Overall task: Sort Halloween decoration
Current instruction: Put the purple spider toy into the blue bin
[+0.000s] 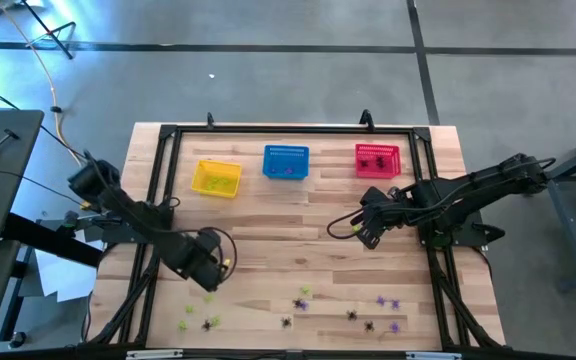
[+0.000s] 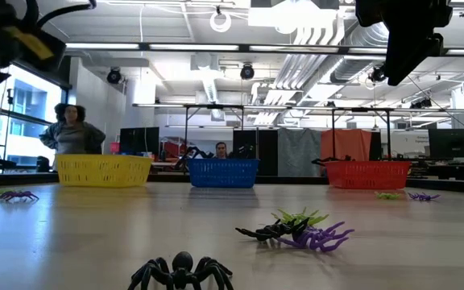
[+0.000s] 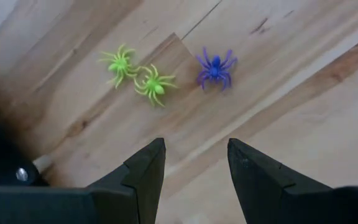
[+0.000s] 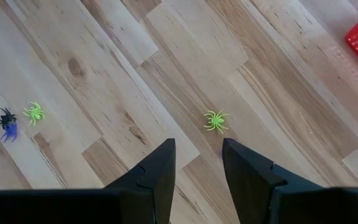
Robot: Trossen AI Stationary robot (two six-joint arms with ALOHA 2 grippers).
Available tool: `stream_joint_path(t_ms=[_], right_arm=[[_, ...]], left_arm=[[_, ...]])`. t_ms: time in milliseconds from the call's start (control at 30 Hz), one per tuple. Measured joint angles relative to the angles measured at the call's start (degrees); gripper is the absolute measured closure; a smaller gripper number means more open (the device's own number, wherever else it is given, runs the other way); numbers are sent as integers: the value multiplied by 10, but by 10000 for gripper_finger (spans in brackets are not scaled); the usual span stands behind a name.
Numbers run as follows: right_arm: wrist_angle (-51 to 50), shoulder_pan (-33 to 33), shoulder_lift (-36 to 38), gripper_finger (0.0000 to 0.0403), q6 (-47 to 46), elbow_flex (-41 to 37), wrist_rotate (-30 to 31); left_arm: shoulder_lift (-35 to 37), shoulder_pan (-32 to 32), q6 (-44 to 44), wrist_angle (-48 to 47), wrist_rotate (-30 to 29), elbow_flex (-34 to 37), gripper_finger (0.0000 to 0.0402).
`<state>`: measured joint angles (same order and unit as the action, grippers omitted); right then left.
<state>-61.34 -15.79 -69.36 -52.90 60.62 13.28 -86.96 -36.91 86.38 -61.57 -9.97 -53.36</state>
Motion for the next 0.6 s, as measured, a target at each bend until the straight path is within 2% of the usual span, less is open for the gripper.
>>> stream_joint_path(t_ms=[233, 600], right_arm=[[0, 0, 0, 273, 0, 0, 0], [0, 0, 0, 273, 0, 0, 0]], left_arm=[[-33, 6, -64, 29, -54, 0, 238], [-92, 46, -163, 63, -57, 0, 238]])
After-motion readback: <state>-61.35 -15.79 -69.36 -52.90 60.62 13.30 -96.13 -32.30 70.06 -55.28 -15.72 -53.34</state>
